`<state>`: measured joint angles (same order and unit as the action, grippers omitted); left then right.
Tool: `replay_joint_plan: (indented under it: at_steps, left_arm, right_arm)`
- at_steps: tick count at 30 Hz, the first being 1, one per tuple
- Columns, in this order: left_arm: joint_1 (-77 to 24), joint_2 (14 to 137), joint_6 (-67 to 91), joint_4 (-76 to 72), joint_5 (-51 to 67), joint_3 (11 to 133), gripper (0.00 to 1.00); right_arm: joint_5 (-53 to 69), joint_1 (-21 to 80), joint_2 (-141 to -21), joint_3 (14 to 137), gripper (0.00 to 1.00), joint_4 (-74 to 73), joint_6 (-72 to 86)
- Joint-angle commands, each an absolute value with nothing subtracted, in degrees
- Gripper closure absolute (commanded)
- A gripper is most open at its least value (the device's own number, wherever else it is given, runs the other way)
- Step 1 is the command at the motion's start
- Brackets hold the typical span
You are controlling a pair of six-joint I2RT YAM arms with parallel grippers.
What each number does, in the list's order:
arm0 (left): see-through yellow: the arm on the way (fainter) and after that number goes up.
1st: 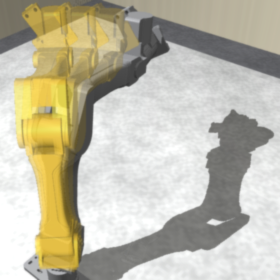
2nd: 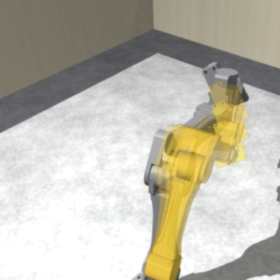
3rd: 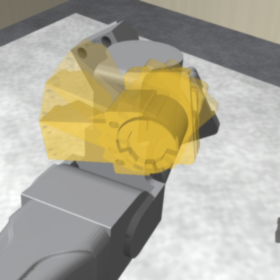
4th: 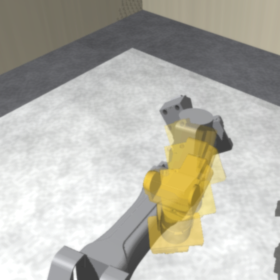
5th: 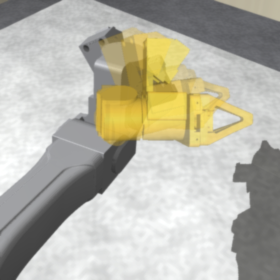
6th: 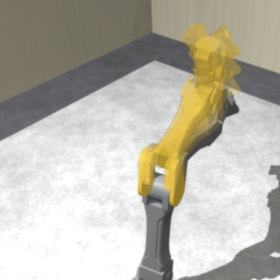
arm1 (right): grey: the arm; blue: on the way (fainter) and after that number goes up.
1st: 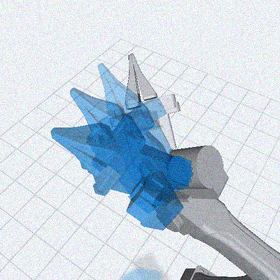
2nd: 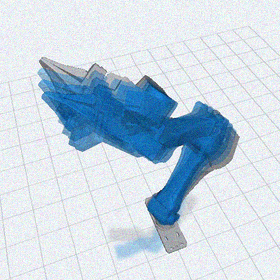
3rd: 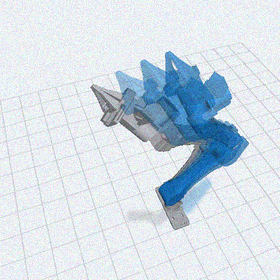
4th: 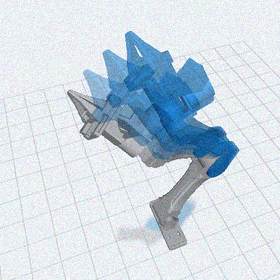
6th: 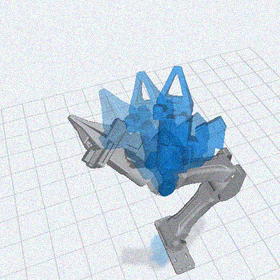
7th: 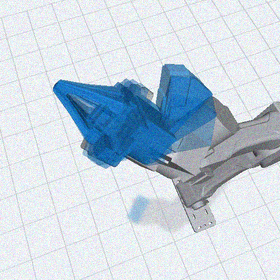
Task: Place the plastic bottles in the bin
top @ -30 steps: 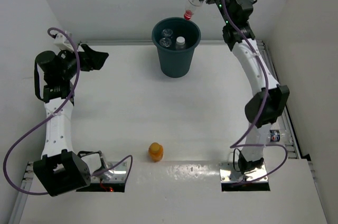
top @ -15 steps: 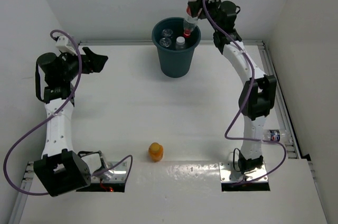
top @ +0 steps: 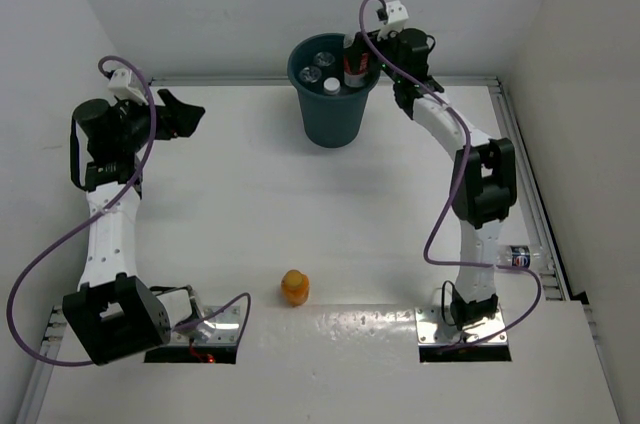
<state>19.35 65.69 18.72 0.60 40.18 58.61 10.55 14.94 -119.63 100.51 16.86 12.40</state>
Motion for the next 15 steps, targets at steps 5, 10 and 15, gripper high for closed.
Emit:
replay_joint_plan:
  at_steps: [5,10,15]
  left_arm:
    - [20.1,65.5,18.8,-2.0,40.8,61.3,0.0]
    - [20.1,66.8,11.4,4.2,47.0,67.3,0.0]
    - [16.6,66.8,-20.3,30.6,60.7,72.3,0.0]
  right_arm:
    - [10.1,16.1,-115.1,105.4,0.02,18.3,14.1]
    - [11.9,16.0,-110.1,112.6,0.04,13.7,15.9]
    - [17.4,14.8,-96.7,106.6,0.15,1.5,13.6]
